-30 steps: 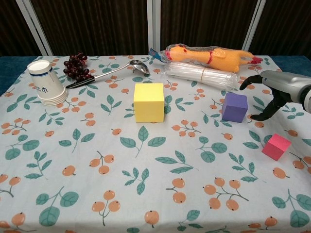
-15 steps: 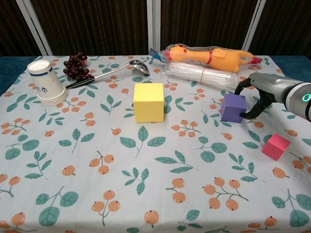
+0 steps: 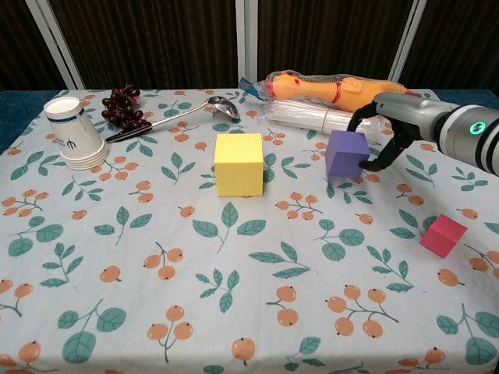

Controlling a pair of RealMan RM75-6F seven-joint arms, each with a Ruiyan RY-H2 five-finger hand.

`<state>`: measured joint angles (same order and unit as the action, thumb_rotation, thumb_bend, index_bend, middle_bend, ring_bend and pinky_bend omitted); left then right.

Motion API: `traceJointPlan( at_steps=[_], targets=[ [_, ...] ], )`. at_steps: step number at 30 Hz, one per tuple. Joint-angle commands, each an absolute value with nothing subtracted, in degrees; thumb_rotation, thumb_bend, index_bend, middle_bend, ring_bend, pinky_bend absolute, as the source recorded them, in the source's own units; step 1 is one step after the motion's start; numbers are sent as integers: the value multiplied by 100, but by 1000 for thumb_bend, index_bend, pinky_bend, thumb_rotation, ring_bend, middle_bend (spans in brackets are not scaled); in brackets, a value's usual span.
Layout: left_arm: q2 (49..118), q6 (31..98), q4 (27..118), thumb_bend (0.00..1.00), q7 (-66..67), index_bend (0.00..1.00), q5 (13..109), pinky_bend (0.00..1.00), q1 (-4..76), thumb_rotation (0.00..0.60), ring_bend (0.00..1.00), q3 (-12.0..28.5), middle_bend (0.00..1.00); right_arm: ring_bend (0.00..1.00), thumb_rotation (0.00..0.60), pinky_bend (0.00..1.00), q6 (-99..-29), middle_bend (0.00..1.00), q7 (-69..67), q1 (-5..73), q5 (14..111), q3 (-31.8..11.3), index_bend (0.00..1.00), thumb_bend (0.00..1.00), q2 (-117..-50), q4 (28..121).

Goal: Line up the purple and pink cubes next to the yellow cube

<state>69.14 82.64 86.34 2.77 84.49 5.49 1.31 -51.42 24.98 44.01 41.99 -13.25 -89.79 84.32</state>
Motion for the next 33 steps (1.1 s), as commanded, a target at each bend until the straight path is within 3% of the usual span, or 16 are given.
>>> traceJointPlan(
  at_steps=[1, 14, 33],
  targets=[
    [6899, 8269, 8663, 0, 301, 146, 8438, 86, 540, 600, 101, 128, 125, 0, 599, 0, -4940, 126, 2525, 4612, 4114, -1408, 421, 280, -9113, 8295],
    [6881, 8207, 8679, 0, 287, 146, 8378, 86, 528, 600, 100, 117, 125, 0, 598, 0, -4592, 126, 2579, 5215, 3798, -1452, 421, 280, -9872, 7507],
    [6914, 8129, 8596, 0, 217, 146, 8375, 86, 578, 600, 101, 128, 125, 0, 599, 0, -4653, 123, 2554, 5409, 3891, -1394, 428, 278, -10154, 7256]
  ],
)
